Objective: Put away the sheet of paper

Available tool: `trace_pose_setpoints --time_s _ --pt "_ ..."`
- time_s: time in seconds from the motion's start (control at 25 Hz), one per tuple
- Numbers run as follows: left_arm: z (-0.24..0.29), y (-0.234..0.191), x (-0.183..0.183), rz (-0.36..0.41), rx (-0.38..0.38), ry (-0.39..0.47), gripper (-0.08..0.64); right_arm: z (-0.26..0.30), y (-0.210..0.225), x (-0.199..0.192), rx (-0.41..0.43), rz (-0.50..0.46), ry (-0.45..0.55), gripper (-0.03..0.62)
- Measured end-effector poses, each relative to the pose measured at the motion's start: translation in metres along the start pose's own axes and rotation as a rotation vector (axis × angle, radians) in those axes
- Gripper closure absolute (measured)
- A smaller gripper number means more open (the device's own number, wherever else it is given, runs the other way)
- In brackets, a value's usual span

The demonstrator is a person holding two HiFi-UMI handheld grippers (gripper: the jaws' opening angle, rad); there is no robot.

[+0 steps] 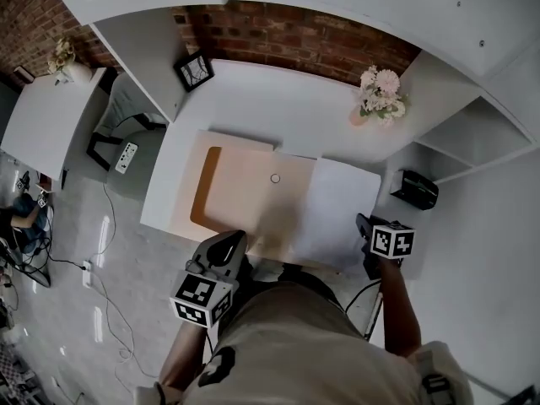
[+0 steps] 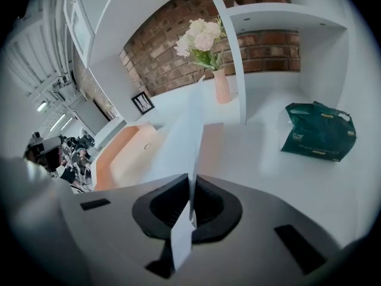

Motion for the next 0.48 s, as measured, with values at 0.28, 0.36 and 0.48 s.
trace_pose_setpoints --time_s 0.28,0.36,0.48 --pt "-0.015 -0.027 -0.01 -0.048 -0.012 0.028 0.545 -0.002 -0.024 0.007 -0.05 -0.013 -0.006 0.565" --pt "-0.017 -0.029 -0.013 -0.06 -0.02 0.029 0.543 -0.003 -0.029 0.008 -0.062 -0.02 -0.005 0.565" --pt "-0.018 -0.031 -0.015 -0.068 -0.024 0.026 0.545 -0.002 -0.034 0.009 -0.079 -0.03 -0.004 0.565"
Point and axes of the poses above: the fingertips, and each gripper's own axes: z forward along the fingers, y to its right, x out of its top, the point moved 8 cm from there along -z, backward along the fingers, and after that the axes turned 6 degrees about -x, right-handed, at the moved point
